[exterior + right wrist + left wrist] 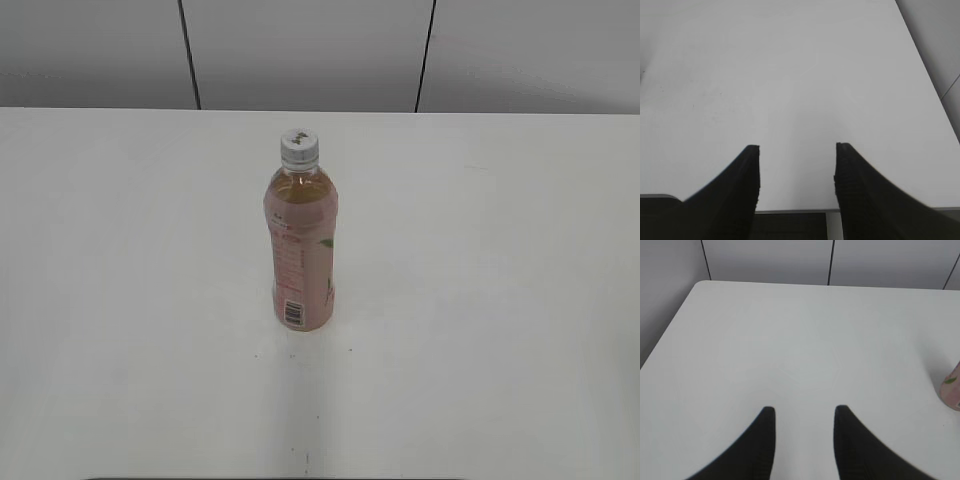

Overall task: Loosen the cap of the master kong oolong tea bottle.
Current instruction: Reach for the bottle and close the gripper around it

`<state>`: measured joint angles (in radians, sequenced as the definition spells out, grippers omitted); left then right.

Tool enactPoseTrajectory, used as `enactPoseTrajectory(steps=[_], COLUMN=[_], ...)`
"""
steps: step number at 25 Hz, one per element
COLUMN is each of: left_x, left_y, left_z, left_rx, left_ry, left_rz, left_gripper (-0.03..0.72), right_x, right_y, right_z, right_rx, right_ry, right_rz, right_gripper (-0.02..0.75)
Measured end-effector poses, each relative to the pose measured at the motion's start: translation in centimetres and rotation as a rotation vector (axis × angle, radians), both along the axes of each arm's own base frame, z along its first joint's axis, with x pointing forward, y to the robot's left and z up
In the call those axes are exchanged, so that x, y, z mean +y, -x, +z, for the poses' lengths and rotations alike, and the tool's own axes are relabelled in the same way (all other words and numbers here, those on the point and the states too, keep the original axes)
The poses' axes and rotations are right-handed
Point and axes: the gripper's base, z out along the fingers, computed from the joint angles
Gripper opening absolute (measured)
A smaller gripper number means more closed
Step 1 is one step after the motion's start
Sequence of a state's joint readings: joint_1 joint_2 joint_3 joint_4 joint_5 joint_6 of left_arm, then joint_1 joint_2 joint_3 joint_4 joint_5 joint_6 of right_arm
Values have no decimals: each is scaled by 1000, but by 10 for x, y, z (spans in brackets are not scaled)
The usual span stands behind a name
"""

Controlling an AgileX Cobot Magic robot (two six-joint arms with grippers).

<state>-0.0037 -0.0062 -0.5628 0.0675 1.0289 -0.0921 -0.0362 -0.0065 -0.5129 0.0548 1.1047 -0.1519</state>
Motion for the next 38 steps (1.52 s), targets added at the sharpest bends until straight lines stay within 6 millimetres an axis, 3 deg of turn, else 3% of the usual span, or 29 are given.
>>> enactPoseTrajectory(steps=[38], left_x=[0], left_y=[0], left_z=[0], left_rx=[0], left_ry=[1], left_rz=[0], left_gripper=[241], right_x=[0], right_y=[0], right_z=[0], right_rx=[0], right_ry=[0], right_rz=[0], right_gripper=[372])
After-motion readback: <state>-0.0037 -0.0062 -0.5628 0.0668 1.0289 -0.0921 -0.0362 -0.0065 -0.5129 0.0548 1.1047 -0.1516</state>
